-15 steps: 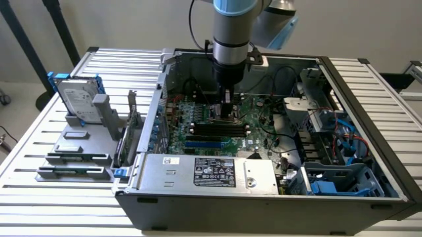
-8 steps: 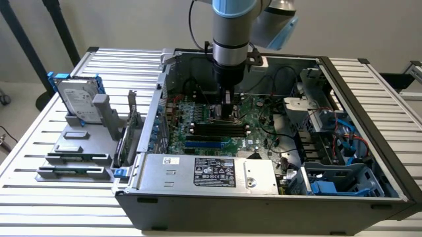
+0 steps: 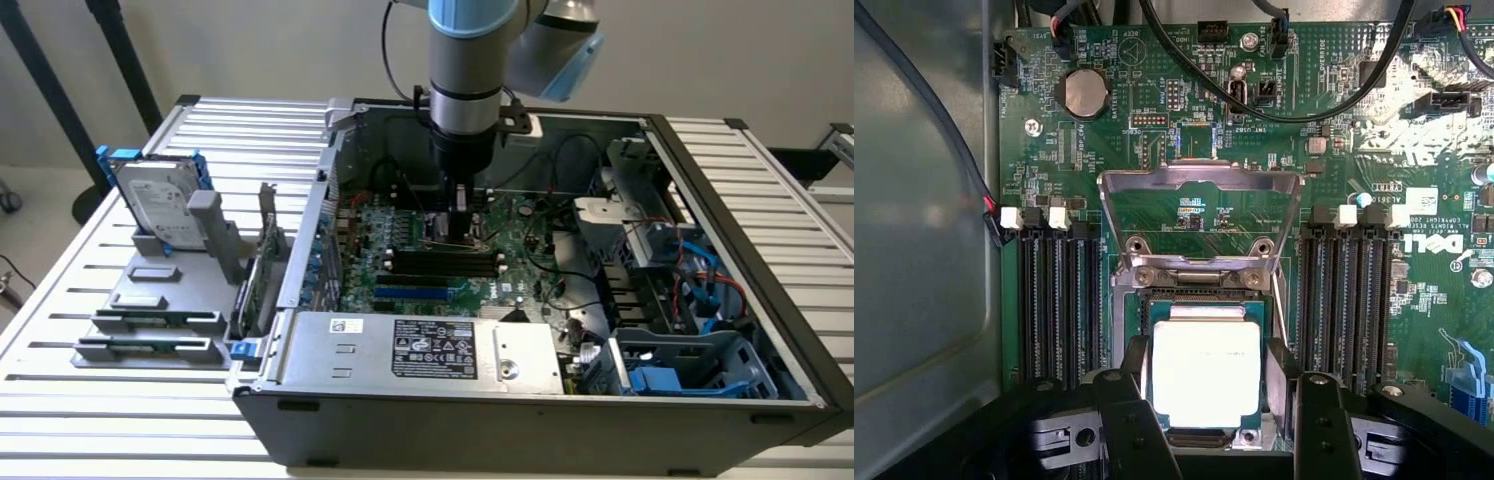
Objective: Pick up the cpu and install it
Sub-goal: 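Place the cpu into insertion slot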
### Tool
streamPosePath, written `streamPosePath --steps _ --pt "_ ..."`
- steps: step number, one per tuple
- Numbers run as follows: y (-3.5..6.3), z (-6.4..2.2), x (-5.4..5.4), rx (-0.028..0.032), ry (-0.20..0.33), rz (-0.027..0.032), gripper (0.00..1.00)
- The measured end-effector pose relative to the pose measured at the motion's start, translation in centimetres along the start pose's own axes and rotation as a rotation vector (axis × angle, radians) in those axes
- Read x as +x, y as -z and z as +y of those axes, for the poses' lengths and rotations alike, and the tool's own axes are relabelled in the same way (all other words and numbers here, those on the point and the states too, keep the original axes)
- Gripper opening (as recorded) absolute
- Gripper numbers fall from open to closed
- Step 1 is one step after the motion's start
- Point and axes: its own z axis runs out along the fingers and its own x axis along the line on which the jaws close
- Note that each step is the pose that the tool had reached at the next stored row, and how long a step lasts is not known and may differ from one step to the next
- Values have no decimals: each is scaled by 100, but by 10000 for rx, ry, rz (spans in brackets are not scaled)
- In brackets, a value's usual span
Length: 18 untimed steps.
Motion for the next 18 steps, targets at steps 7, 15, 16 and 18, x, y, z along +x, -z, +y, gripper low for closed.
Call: streamPosePath --steps 7,15,16,18 --pt "-25 -2 -1 0 -5 -1 55" --pt "-54 -6 -2 6 -12 -1 55" --pt "-57 -6 -3 10 -14 -2 55" --pt "-63 -8 -3 25 -19 -3 55"
